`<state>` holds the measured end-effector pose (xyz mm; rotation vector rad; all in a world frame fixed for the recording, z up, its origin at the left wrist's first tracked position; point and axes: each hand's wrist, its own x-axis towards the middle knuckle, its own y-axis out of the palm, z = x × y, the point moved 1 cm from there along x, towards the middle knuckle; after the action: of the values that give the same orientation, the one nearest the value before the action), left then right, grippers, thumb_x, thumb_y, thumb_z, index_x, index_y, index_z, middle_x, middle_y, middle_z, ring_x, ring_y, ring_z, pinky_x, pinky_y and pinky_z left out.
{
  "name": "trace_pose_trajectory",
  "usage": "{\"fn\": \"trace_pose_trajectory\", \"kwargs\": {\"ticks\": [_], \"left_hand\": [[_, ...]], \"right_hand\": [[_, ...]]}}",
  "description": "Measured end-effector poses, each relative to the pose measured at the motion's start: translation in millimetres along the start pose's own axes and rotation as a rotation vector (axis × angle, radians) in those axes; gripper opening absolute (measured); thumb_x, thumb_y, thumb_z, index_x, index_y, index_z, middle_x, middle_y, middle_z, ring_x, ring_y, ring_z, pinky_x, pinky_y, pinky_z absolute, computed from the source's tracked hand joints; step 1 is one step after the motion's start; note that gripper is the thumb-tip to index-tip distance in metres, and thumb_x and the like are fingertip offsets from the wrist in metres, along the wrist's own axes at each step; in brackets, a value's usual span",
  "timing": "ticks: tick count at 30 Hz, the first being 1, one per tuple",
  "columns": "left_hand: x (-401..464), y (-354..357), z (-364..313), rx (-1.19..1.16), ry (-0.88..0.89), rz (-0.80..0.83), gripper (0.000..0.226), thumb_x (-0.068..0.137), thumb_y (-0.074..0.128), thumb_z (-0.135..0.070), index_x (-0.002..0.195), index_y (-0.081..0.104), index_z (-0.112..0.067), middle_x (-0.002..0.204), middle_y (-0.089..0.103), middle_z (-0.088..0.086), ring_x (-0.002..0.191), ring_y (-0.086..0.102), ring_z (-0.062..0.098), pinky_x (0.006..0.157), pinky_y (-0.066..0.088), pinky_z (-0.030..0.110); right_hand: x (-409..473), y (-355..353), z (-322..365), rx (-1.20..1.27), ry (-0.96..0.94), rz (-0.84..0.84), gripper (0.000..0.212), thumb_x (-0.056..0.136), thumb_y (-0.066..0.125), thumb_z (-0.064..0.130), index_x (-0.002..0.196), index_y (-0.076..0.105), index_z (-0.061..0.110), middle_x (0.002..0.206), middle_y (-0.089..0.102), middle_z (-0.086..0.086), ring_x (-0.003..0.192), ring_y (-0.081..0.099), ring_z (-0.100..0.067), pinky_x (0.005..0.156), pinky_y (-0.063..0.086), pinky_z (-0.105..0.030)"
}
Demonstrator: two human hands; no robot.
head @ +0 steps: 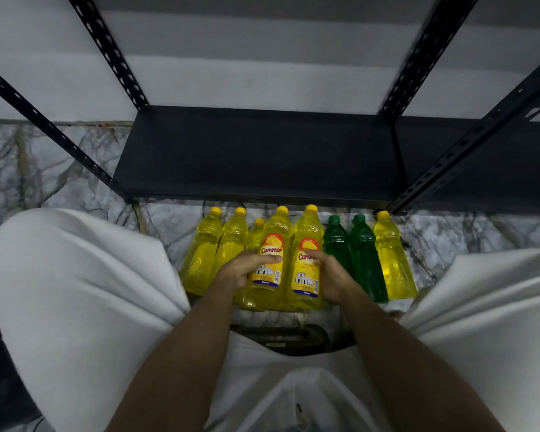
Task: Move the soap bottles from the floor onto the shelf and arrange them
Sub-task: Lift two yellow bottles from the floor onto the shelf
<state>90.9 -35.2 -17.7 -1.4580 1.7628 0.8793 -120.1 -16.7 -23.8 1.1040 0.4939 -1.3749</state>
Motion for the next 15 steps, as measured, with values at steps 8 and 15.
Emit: {"fn": "trace_pose_trajectory", "kwargs": {"ticks": [8, 15], "left_hand": [[-23.9, 30.1, -46.9, 0.037, 0.21, -0.024, 0.054, 0.078, 0.083, -0.03, 0.124, 0.058, -0.02, 0.101, 0.077, 0.007, 0.084, 0.076, 0.025, 0.074, 0.062, 0.039], [-65.9, 57.9, -83.2, 0.096, 0.516, -0.194, 0.064, 0.074, 0.074, -0.068, 0.122, 0.057, -0.03, 0.108, 0.071, -0.005, 0.095, 0.072, 0.016, 0.088, 0.06, 0.043]], "right_hand": [[-28.1, 11.9, 42.5, -0.109, -0.317, -0.299, 0.07, 0.077, 0.075, 0.064, 0.126, 0.061, 0.016, 0.1, 0.078, -0.01, 0.084, 0.078, -0.027, 0.072, 0.063, -0.043], [-81.5, 27.5, 75.4, -0.191, -0.575, -0.395, 0.069, 0.082, 0.065, 0.072, 0.127, 0.058, 0.019, 0.107, 0.075, -0.006, 0.092, 0.075, -0.024, 0.082, 0.062, -0.045]]}}
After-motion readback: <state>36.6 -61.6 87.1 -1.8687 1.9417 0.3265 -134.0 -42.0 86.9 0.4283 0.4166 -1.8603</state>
